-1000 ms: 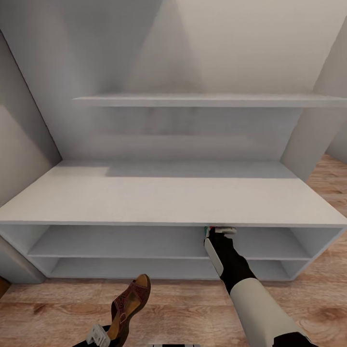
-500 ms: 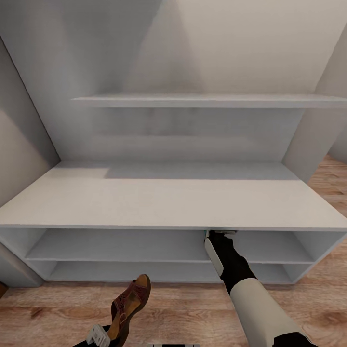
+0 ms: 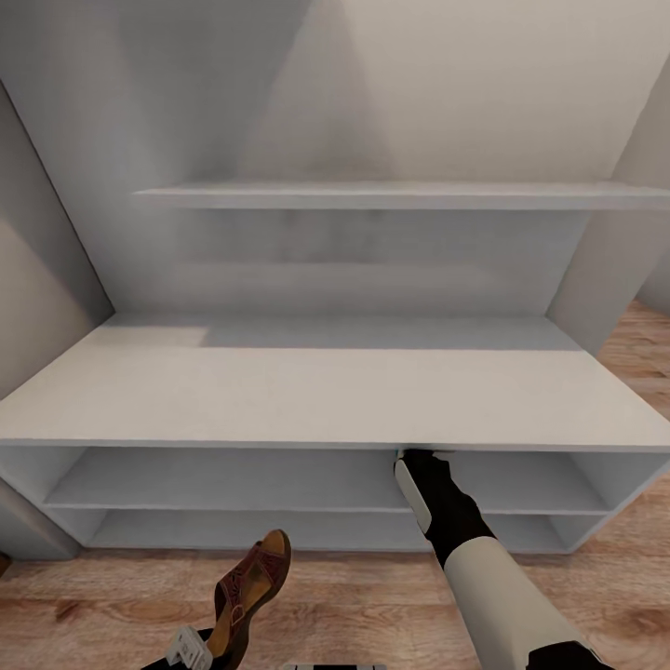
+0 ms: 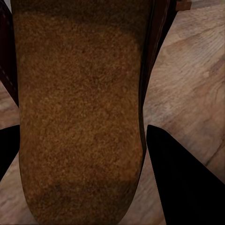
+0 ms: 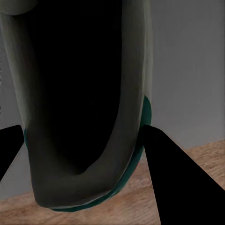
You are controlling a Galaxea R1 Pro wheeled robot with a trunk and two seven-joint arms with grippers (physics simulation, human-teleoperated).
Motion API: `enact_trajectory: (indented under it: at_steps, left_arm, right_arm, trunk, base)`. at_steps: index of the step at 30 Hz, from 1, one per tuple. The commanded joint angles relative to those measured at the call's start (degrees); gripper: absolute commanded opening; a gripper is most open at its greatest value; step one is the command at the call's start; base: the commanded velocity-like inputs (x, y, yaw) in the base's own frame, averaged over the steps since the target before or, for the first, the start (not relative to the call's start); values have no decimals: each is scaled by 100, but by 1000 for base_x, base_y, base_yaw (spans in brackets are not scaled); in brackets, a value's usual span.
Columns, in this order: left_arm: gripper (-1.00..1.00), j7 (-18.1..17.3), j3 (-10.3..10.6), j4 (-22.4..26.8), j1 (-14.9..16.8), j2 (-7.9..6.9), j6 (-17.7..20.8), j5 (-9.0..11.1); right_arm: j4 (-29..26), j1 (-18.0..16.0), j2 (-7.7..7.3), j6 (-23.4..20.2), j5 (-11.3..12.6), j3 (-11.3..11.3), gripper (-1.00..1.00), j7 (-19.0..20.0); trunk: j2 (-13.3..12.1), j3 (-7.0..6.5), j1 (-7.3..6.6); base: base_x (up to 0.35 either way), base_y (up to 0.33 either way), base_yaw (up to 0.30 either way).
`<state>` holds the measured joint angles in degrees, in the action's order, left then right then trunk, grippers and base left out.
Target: Pick up the two gym shoes and the two sandals from the corridor floor and place them onto the hallstand (shoe rack) in the corridor, making sure they are on the rack and not on the floor. Arrange them so the two gym shoes are next to each other and the two sandals are next to each other.
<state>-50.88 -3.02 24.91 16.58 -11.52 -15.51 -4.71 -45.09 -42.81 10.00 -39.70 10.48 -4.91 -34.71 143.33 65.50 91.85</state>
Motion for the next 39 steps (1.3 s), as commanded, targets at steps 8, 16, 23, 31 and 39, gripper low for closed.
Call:
enact_trajectory:
  at_steps: [8, 16, 23, 31, 39]
  left_arm:
    - [-100, -19, -32, -11, 3, 1, -45, -56]
    - [-100, -27, -40, -13, 3, 1, -56, -46]
    - [-100, -28, -41, -13, 3, 0, -57, -41]
    - [-100, -28, -49, 11, 3, -8, -74, -6]
    - [-100, -28, -83, 14, 3, -19, -122, 5]
  right_arm:
    - [46, 0, 0, 34, 147, -4, 100, -42]
    - [52, 0, 0, 35, 142, -6, 100, -38]
    - [148, 0, 0, 40, 139, -7, 100, -37]
    - [246, 6, 0, 43, 139, -2, 100, -32]
    - [1318, 12, 0, 1076, 128, -8, 100, -7]
  trunk:
    - [1, 6, 1]
    - [1, 6, 1]
    - [1, 6, 1]
    - [1, 6, 1]
    - [1, 6, 1]
  base:
    - [3, 0, 0]
    - [-300, 0, 0]
    - [-336, 0, 0]
    - [-337, 0, 0]
    - [-337, 0, 0]
